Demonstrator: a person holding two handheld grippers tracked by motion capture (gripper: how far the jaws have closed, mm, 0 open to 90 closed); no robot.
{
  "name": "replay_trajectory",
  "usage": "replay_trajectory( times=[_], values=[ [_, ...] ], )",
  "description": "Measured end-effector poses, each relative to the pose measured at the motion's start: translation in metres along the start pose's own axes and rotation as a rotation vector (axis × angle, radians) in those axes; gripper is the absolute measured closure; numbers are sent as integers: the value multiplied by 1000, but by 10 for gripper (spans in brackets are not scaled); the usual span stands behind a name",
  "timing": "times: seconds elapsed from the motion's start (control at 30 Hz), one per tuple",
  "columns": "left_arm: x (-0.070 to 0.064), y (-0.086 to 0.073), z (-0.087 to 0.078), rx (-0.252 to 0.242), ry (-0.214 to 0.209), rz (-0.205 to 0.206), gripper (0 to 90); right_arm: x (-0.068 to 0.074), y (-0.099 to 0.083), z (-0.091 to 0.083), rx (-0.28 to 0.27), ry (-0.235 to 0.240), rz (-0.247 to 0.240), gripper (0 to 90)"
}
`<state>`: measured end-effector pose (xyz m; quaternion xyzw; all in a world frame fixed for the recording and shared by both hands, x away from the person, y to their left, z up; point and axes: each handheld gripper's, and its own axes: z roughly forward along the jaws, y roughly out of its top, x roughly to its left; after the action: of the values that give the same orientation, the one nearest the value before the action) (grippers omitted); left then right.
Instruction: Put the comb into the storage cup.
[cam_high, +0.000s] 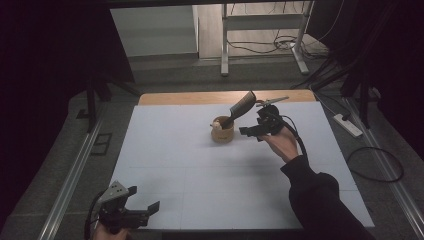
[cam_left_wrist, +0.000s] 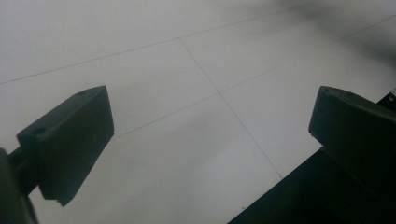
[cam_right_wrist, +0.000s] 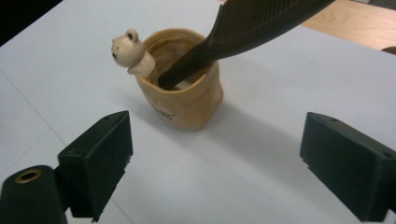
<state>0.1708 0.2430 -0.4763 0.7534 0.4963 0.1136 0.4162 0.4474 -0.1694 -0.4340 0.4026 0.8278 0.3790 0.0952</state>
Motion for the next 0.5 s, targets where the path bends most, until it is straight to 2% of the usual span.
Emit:
replay_trajectory(
  times=[0.5],
  values=[
    [-1,0,-1,-7,9,5,0,6,-9,-6,24,21,-47,1]
  ],
)
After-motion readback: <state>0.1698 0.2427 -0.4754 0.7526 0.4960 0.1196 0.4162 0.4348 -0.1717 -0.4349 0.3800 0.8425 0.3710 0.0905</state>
